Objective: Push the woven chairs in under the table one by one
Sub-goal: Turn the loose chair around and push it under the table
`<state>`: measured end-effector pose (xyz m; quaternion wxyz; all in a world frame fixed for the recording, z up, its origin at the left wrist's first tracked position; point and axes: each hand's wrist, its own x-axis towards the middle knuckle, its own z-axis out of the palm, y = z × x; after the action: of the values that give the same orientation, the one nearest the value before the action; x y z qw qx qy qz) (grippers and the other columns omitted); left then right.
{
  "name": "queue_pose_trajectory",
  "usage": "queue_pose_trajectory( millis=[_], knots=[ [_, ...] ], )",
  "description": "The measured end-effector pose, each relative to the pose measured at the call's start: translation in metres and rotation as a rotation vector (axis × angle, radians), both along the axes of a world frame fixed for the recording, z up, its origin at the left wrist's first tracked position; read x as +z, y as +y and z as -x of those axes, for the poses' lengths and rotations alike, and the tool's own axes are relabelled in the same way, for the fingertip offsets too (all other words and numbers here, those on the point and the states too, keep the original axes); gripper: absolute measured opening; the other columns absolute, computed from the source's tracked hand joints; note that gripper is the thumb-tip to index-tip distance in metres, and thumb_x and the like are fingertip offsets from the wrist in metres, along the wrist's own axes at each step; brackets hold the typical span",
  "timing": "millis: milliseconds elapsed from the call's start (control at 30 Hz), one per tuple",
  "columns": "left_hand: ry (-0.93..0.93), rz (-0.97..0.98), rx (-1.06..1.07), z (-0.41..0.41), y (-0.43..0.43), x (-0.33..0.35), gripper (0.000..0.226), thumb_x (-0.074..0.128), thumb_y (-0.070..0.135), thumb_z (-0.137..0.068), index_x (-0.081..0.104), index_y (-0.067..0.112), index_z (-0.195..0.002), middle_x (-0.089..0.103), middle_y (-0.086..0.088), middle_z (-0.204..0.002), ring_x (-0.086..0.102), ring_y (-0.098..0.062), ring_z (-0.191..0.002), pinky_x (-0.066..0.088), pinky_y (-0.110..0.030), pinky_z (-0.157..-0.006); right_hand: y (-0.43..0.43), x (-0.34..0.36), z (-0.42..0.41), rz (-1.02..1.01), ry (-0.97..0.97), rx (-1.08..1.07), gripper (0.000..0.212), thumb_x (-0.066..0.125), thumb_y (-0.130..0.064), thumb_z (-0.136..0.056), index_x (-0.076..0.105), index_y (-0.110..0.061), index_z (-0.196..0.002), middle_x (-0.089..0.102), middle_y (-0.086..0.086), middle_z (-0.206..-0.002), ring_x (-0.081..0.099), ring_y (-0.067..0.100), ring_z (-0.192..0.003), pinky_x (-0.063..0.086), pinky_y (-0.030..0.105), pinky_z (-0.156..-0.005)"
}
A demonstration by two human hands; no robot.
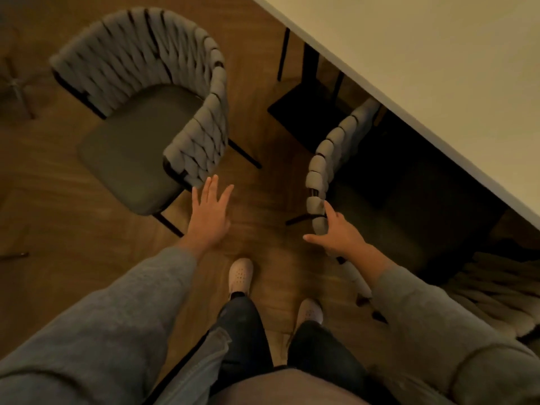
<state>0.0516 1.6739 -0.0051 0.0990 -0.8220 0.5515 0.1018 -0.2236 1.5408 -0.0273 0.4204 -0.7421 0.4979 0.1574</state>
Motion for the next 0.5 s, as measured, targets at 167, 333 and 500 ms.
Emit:
queue_pose_trajectory(
  millis=[167, 333, 500],
  knots=[
    [-0.019, -0.018, -0.109, -0.05, -0.019, 0.001, 0.086, 0.063, 0.026, -0.087, 0.009, 0.022, -0.154, -0.007, -0.017, -0.16, -0.009, -0.031, -0.148, -0.002, -0.056, -0.116, 0.005, -0.008, -0.037, 0.226, 0.094, -0.077, 0.105, 0.069, -0.055, -0.081, 0.001, -0.022, -0.154, 0.02, 0.011, -0.158, 0.031, 0.033, -0.14, 0.03, 0.052, -0.113],
    [-0.034, -0.017, -0.169, -0.103, -0.05, 0.01, 0.087, 0.063, 0.035, -0.089, 0.007, 0.022, -0.154, -0.008, -0.016, -0.16, -0.01, -0.032, -0.148, 0.0, -0.057, -0.117, 0.002, 0.001, -0.094, 0.466, 0.139, -0.058, 0.1, 0.065, -0.052, -0.084, 0.0, -0.023, -0.154, 0.009, 0.015, -0.16, 0.007, 0.033, -0.148, 0.007, 0.055, -0.119],
    [0.035, 0.03, -0.007, -0.164, -0.071, 0.017, 0.09, 0.064, 0.041, -0.087, 0.007, 0.023, -0.154, -0.004, -0.015, -0.161, -0.007, -0.032, -0.148, 0.0, -0.057, -0.116, -0.025, 0.006, -0.175, 0.544, 0.113, 0.032, 0.095, 0.063, -0.052, -0.087, 0.002, -0.024, -0.155, 0.007, 0.013, -0.162, 0.002, 0.029, -0.149, 0.006, 0.052, -0.12]
  ],
)
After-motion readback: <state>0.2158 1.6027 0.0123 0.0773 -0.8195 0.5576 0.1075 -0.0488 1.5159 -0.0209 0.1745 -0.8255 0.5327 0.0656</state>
